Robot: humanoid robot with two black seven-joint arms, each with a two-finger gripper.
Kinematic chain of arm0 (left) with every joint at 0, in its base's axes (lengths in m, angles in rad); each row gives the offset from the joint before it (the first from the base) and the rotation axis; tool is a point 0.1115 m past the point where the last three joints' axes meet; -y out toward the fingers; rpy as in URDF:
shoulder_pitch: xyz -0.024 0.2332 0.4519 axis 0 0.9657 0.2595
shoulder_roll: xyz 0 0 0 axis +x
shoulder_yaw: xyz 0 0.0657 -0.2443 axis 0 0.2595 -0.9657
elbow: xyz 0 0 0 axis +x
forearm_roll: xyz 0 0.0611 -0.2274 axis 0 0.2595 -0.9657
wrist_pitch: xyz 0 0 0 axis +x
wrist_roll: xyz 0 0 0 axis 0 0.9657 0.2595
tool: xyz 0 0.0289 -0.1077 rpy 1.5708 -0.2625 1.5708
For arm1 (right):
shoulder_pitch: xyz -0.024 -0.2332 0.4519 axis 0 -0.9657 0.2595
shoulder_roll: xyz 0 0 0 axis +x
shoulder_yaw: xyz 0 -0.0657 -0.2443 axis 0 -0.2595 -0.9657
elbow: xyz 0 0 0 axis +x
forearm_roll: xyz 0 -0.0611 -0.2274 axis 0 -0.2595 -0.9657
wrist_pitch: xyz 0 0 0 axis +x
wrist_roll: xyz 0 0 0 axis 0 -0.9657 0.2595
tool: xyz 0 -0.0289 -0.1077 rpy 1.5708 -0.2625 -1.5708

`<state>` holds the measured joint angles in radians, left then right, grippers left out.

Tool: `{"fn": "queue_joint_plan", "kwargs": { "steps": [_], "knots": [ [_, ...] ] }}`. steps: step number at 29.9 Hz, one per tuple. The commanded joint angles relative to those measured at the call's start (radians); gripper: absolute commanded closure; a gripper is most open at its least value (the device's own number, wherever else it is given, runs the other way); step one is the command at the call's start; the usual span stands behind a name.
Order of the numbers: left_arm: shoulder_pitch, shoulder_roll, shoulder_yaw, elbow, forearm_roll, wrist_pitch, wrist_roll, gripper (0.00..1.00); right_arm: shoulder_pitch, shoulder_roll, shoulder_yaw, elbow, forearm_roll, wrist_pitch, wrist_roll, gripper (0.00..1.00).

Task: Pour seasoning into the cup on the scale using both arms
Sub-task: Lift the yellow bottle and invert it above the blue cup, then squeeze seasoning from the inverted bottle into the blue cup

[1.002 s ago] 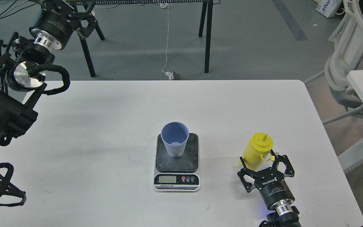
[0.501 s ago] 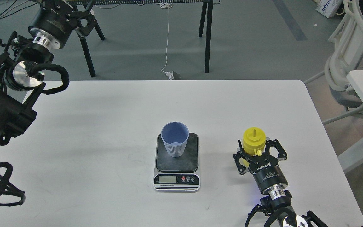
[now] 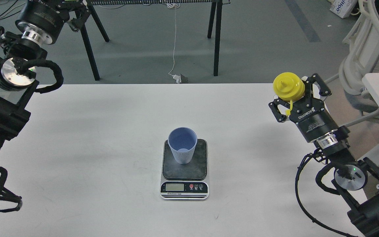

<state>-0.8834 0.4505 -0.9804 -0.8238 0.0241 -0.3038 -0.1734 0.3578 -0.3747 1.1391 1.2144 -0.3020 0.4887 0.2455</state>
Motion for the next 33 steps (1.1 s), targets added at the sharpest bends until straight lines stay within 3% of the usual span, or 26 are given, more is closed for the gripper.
{"fn": "queue_joint_plan", "kwargs": {
  "steps": [1,10,14,18,26,33],
  "knots": [
    [-0.003,0.000,0.000,0.000,-0.001,0.006,-0.001,0.00,0.148,-0.021,-0.027,-0.004,-0.156,0.000,0.000,0.66],
    [-0.005,0.002,-0.023,0.000,-0.003,-0.001,0.000,0.00,0.357,0.036,-0.200,-0.001,-0.713,0.000,0.015,0.72],
    [-0.002,0.005,-0.027,-0.014,-0.007,-0.014,-0.001,0.00,0.475,0.085,-0.356,-0.027,-0.879,-0.054,0.020,0.72],
    [0.004,0.017,-0.027,-0.029,-0.007,-0.028,-0.006,0.00,0.546,0.115,-0.432,-0.049,-1.060,-0.071,0.052,0.72],
    [0.006,0.017,-0.027,-0.029,-0.009,-0.046,-0.008,0.00,0.656,0.115,-0.725,-0.104,-1.266,-0.294,0.055,0.75],
    [0.008,0.017,-0.027,-0.031,-0.013,-0.043,-0.009,0.00,0.645,0.167,-0.762,-0.160,-1.407,-0.358,0.057,0.77]
  ]
}}
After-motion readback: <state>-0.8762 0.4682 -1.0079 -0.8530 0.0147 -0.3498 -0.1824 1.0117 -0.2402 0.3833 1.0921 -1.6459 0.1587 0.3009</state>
